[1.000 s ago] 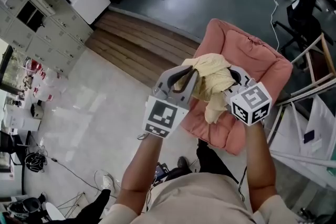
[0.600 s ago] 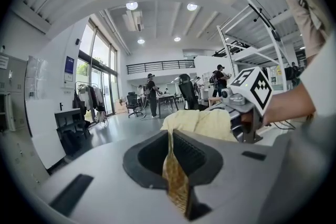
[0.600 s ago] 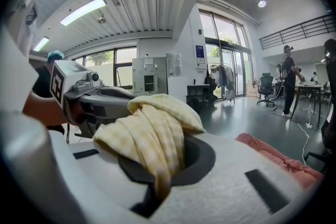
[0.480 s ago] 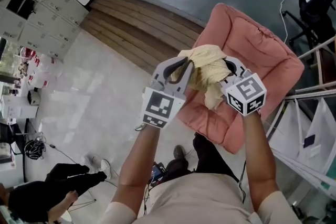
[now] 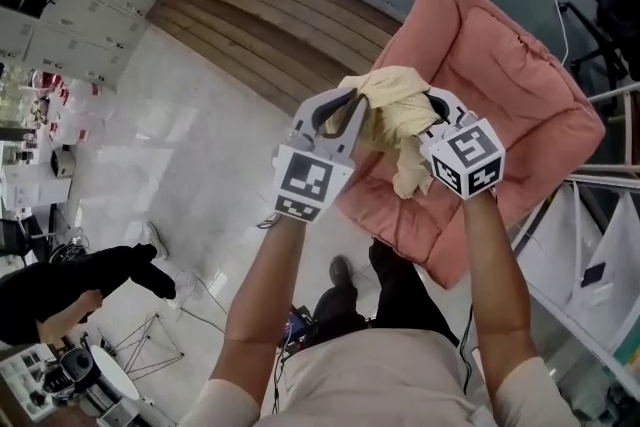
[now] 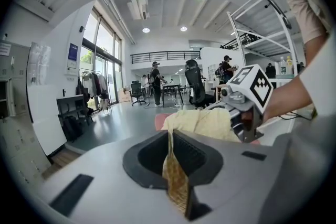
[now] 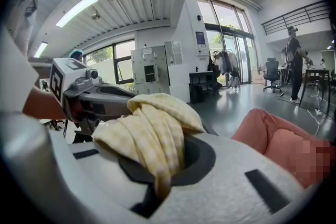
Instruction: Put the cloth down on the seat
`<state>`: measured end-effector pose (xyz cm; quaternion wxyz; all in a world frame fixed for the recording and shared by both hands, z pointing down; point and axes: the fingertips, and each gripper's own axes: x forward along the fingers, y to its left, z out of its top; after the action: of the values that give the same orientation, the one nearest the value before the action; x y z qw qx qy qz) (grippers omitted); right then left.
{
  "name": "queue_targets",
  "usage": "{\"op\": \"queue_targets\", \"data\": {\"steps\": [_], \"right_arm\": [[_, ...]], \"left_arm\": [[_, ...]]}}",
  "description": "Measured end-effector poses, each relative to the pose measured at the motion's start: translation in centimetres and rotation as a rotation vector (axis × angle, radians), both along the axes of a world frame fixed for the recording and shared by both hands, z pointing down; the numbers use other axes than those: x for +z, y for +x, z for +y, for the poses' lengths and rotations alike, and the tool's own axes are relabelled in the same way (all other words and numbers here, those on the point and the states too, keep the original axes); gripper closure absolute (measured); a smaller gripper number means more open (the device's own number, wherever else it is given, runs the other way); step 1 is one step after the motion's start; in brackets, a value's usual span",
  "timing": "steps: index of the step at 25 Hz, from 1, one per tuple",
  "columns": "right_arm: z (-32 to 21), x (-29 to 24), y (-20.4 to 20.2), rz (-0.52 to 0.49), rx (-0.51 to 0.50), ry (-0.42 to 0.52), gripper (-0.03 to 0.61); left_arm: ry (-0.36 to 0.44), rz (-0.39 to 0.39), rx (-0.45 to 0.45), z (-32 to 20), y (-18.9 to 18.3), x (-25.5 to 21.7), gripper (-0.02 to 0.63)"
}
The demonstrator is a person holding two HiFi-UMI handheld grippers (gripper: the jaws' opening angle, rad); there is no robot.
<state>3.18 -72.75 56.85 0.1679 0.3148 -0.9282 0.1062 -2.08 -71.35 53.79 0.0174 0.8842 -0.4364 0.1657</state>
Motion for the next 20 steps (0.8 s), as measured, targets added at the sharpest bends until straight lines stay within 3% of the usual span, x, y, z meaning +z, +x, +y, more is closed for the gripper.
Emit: {"op": "queue_targets", "data": {"steps": [20], "right_arm": [[-6.8,16.8,-2.7,0.073,-0.028,-0.112,0.578]], "left_arm": [[-0.095,0.024,-0.073,-6.9,-3.2,16.7,0.584]]}}
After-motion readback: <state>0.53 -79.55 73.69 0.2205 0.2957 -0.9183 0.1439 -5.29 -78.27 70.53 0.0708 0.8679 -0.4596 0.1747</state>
